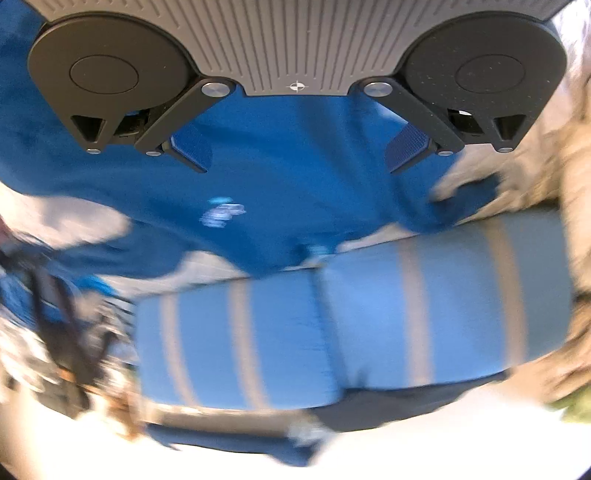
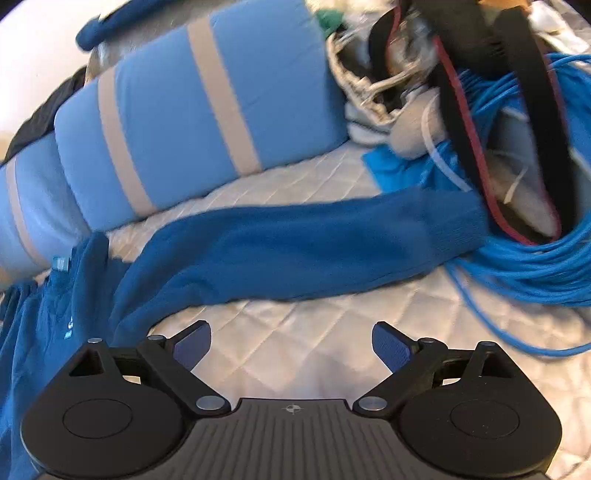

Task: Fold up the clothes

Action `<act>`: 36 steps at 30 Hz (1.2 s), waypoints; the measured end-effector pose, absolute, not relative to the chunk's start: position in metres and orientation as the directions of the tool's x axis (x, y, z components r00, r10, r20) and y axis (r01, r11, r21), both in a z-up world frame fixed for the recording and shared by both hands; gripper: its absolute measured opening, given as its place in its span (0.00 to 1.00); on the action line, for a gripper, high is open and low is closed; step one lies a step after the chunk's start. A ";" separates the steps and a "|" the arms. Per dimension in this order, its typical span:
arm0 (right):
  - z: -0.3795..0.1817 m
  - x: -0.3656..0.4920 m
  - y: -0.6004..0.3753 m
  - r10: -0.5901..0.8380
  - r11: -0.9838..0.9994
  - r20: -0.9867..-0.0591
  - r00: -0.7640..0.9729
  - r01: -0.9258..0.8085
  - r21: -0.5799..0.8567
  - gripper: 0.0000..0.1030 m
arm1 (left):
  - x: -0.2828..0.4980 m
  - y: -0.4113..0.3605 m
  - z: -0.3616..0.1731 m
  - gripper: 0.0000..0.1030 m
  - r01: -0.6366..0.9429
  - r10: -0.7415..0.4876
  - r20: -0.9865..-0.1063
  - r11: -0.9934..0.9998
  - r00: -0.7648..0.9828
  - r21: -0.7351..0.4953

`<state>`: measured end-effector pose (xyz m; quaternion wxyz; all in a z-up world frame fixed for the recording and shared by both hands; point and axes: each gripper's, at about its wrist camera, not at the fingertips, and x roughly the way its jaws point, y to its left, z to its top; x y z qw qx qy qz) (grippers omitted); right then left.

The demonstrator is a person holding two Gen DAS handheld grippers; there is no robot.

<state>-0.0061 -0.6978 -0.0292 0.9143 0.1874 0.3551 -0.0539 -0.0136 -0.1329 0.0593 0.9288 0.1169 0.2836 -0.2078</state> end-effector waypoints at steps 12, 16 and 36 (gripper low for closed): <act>-0.056 0.035 -0.648 0.287 0.822 -0.619 0.731 0.144 0.551 0.91 | 0.087 -0.042 -0.019 0.95 0.209 -0.377 -0.684 0.924 0.624 -0.319; -0.067 0.063 -0.633 0.380 0.752 -0.579 0.721 0.124 0.648 0.89 | 0.108 -0.044 -0.037 0.88 0.174 -0.414 -0.710 0.905 0.570 -0.388; -0.074 0.118 -0.605 0.359 0.678 -0.610 0.706 0.252 0.691 0.10 | 0.120 -0.020 -0.030 0.06 0.034 -0.279 -0.732 0.943 0.621 -0.331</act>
